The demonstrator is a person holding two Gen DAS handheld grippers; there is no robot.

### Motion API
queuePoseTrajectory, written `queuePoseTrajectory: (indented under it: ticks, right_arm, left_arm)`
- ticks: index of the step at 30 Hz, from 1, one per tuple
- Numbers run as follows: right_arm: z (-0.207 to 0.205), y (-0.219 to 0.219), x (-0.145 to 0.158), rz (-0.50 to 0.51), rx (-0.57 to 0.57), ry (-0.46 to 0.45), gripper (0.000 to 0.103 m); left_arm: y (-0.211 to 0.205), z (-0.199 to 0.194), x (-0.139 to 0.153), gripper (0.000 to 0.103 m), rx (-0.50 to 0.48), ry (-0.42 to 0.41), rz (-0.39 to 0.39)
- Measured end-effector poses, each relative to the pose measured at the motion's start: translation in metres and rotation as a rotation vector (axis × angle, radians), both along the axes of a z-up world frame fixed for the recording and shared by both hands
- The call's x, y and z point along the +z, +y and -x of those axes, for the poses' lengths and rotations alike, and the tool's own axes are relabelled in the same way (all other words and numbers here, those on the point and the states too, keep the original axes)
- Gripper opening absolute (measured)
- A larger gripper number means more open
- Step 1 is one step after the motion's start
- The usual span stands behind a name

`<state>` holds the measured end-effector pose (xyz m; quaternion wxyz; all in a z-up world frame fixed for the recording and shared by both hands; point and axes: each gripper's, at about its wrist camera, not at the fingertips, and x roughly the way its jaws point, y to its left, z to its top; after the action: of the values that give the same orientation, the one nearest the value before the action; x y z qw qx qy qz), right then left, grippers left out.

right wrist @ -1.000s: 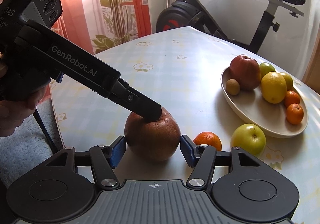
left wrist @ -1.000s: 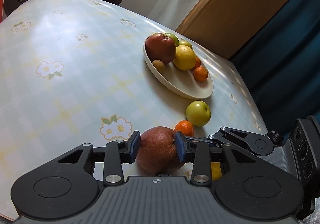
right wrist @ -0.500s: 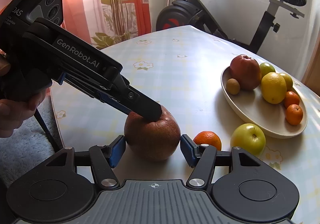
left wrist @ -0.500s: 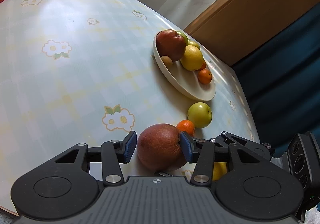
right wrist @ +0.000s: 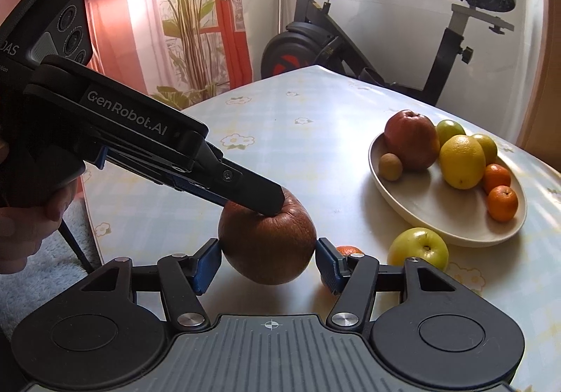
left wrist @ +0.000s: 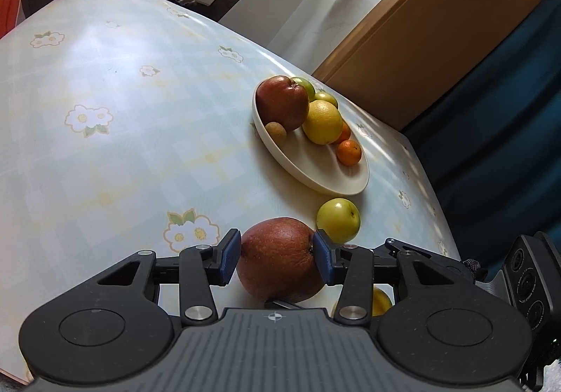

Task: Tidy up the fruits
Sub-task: 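Carry the red apple to the plate with the right tool while the left tool steadies it, then lower the red apple onto the plate and open the right tool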

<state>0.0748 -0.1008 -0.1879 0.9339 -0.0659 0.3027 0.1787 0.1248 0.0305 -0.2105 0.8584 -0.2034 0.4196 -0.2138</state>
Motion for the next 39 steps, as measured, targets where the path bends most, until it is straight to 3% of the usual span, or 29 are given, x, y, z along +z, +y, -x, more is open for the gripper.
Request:
queuePoseTrajectory:
  ticks: [9, 14, 21, 30, 39]
  right_arm:
    - [-0.02, -0.044, 0.037, 0.004, -0.056, -0.068, 0.055]
    - [-0.039, -0.078, 0.044, 0.018, -0.094, -0.067, 0.055]
    - [-0.073, -0.1, 0.03, 0.007, -0.113, -0.019, 0.055]
    - [-0.096, -0.106, 0.005, -0.009, -0.113, 0.02, 0.055]
    - [-0.102, -0.102, 0.003, -0.006, -0.116, -0.007, 0.055]
  left_arm:
    - [-0.037, -0.045, 0.037, 0.048, -0.069, -0.061, 0.004]
    - [-0.066, -0.076, 0.042, 0.048, -0.124, -0.053, -0.011]
    - [-0.091, -0.109, 0.031, 0.048, -0.136, -0.028, -0.08]
    - [-0.091, -0.131, 0.01, 0.047, -0.13, 0.029, -0.099]
    - [-0.091, -0.135, 0.016, 0.046, -0.14, -0.023, -0.153]
